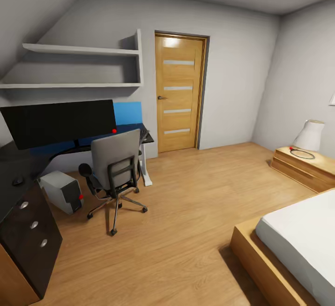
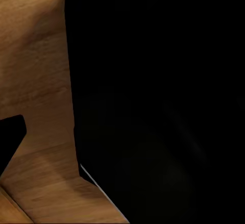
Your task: In the bedroom, organize the workspace by keeping the computer under the desk, ensuring the monitor is on the desk, placing the keyboard on the desk next to the monitor, placing the mouse on the desk next to the keyboard, moving the folder from the swivel chair onto the desk next to the mouse, stacking the notebook on top of the folder with the pen on top of the notebook, and positioning the swivel chair next to the desk.
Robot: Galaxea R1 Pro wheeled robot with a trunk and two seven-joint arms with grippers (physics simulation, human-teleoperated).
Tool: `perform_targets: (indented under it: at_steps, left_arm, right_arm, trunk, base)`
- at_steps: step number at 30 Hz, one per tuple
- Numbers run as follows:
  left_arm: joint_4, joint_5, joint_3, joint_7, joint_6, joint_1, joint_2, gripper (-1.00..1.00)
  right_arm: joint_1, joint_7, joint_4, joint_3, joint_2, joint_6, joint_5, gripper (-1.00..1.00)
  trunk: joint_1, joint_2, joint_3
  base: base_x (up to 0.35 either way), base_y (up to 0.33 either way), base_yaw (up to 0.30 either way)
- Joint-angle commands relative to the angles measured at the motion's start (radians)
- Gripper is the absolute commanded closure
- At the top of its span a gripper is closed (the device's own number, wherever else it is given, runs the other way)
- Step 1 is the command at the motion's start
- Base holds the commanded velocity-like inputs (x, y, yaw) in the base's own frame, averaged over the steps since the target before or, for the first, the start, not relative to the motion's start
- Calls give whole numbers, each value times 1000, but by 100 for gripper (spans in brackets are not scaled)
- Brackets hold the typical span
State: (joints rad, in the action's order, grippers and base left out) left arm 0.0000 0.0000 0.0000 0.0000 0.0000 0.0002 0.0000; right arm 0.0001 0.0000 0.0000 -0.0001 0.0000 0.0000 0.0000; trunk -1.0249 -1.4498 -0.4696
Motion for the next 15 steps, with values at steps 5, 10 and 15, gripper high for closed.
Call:
perform_targets:
  at_steps: [5,10,15]
  left_arm:
    - [-20,1,-1,3,-3,1,-23,-100]
    - [-24,0,-4,3,-3,1,-27,-100]
    - [-26,0,-5,3,-3,1,-25,-100]
  right_arm:
    - [-3,0,-17,4,23,-6,5,-100]
    - [-3,0,-27,3,32,-17,6,-100]
    - [-3,0,-34,0,31,-40,4,-100]
  trunk:
    - [0,0,0]
    - [19,35,15]
    - [38,70,31]
  base:
    - [0,0,0]
    - [0,0,0]
    - [0,0,0]
